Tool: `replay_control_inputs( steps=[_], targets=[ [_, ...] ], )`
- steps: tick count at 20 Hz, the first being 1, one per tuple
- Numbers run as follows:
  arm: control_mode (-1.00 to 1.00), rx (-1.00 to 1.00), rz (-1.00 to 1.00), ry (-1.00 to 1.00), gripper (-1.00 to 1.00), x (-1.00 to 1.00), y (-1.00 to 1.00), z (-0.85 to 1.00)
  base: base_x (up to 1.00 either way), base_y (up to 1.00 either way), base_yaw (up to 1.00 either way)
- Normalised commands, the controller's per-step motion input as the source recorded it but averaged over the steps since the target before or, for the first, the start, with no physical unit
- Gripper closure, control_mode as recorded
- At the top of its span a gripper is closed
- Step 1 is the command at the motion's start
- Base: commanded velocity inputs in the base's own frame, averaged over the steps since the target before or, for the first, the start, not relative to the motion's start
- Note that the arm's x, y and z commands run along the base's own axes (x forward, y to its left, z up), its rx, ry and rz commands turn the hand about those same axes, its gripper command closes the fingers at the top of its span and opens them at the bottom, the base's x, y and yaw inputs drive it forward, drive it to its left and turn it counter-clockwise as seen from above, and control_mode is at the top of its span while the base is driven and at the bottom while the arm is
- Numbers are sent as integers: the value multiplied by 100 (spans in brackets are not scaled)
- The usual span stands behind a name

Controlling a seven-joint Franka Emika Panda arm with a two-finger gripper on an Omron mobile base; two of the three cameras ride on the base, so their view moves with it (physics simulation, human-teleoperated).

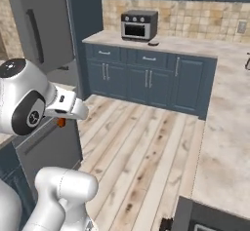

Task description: Take the chicken drumstick from the fridge and place it on the digital scale on the counter by the fridge. Wait a few seconds for a reading, then move it to the plate on the dining counter.

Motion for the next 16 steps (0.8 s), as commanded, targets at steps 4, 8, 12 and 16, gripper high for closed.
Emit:
replay_control_inputs(
  steps=[4, 8, 12, 16],
  targets=[
    [100, 0, 0, 0, 100, 0, 0, 0, 100, -10, 0],
    [100, 0, 0, 0, 100, 0, 0, 0, 100, -10, 0],
    [100, 0, 0, 0, 100, 0, 0, 0, 100, -20, 0],
    [100, 0, 0, 0, 100, 0, 0, 0, 100, -39, -2]
  ],
)
